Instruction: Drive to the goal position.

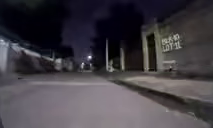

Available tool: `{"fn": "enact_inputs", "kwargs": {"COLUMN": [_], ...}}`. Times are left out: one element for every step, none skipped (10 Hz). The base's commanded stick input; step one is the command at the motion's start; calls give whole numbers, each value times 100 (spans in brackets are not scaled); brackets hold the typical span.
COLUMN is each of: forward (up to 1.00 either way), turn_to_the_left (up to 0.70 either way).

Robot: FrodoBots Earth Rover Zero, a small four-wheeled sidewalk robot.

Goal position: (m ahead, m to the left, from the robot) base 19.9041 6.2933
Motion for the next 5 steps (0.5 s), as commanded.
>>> {"fn": "enact_inputs", "kwargs": {"forward": [100, 100, 100, 100, 100], "turn_to_the_left": [0, 0, 0, 0, 0]}}
